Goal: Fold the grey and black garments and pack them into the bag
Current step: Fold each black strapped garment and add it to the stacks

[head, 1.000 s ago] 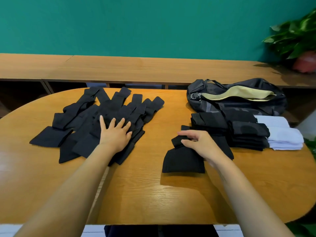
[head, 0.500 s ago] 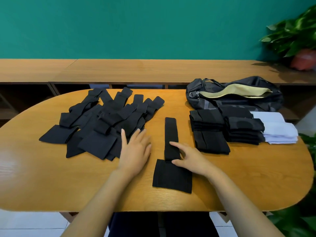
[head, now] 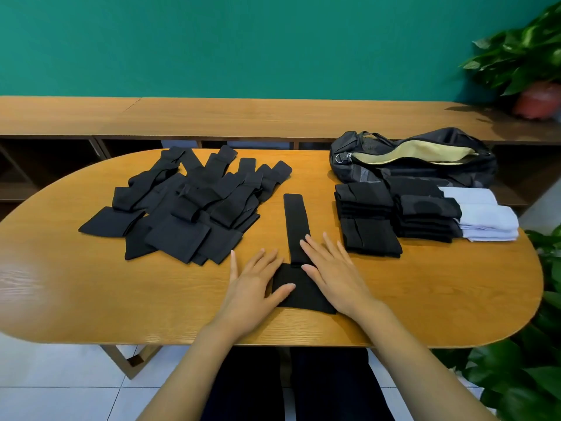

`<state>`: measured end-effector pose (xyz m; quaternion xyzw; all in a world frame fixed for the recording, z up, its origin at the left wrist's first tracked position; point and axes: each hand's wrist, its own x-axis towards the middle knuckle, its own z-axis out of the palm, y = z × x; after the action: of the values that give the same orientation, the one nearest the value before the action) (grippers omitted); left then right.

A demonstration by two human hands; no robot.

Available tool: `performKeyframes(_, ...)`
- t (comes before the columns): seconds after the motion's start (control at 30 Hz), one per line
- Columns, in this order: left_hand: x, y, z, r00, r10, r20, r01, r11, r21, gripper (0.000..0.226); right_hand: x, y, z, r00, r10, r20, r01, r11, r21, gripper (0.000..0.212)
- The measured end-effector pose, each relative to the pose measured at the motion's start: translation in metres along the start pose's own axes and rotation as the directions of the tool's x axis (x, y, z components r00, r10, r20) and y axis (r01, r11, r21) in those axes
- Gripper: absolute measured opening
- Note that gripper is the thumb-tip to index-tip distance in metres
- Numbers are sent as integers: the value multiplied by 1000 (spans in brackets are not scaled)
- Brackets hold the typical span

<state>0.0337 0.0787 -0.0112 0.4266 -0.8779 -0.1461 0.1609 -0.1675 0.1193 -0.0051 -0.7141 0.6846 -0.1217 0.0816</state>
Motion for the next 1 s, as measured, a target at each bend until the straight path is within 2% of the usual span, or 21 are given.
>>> performKeyframes(0.1, -5, -7, -7, 996, 75, 47, -69, 989, -130, 76, -9, 1, -5, 988, -39, -147, 49, 997, 66, 58)
performKeyframes(0.2, -6, -10, -8, 984, 123, 128, -107, 986, -125, 76, -20, 7, -3, 975, -48, -216, 65, 995, 73, 48)
performKeyframes(0.33, -3, -8, -1, 998, 58, 27, -55, 992, -116, 60, -30, 12, 9, 956, -21, -291, 60, 990, 129, 48)
performKeyframes(0.47, -4, -6, 6, 997, 52, -56, -55, 998, -42, 61, -34, 13, 15, 947, -31, -321, 88, 982, 167, 50)
performKeyframes(0.6, -5, -6, 8, 994, 51, -95, -53, 999, -14, 66, -34, 13, 15, 941, -116, -319, 159, 981, 113, 55)
performKeyframes(0.73, -6, -8, 10, 986, 62, -155, -73, 996, -61, 77, -33, 13, 18, 928, -153, -340, 174, 984, 30, 42)
performKeyframes(0.8, -7, -8, 9, 984, 69, -166, -81, 994, -67, 75, -33, 12, 17, 925, -145, -351, 169, 985, 38, 34)
performKeyframes(1.0, -8, -8, 6, 982, 91, -165, -108, 989, -100, 63, -33, 11, 15, 919, -92, -384, 144, 983, 110, 35)
